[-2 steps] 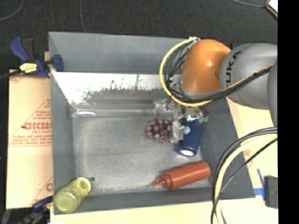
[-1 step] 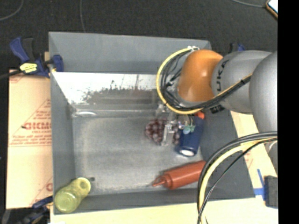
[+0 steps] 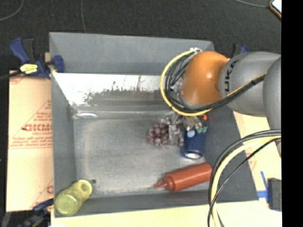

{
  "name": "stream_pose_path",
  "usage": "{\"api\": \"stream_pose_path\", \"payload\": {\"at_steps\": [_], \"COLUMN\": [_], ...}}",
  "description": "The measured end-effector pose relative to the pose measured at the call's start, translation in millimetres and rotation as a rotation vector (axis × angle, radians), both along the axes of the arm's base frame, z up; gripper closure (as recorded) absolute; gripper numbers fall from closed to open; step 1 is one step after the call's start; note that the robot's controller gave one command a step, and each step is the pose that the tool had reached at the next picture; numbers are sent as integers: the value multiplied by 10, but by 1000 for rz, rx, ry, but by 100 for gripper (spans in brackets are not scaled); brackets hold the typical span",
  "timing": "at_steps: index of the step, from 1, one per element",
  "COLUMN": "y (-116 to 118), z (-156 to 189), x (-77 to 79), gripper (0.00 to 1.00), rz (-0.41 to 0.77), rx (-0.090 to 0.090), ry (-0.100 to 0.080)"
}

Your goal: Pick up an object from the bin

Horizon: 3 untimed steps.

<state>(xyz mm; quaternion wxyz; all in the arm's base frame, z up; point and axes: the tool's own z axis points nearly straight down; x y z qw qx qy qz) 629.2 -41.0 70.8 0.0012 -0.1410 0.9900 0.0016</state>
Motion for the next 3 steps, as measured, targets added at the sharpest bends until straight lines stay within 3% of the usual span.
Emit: {"api": "stream_pose_path", "payload": {"at_steps": [2, 3], "y": [-1, -2], "z": [12, 260], "x": [1, 0], "gripper": [100, 100], "rz": [-3, -5], "rx": [1, 1], "ry": [-1, -1]}}
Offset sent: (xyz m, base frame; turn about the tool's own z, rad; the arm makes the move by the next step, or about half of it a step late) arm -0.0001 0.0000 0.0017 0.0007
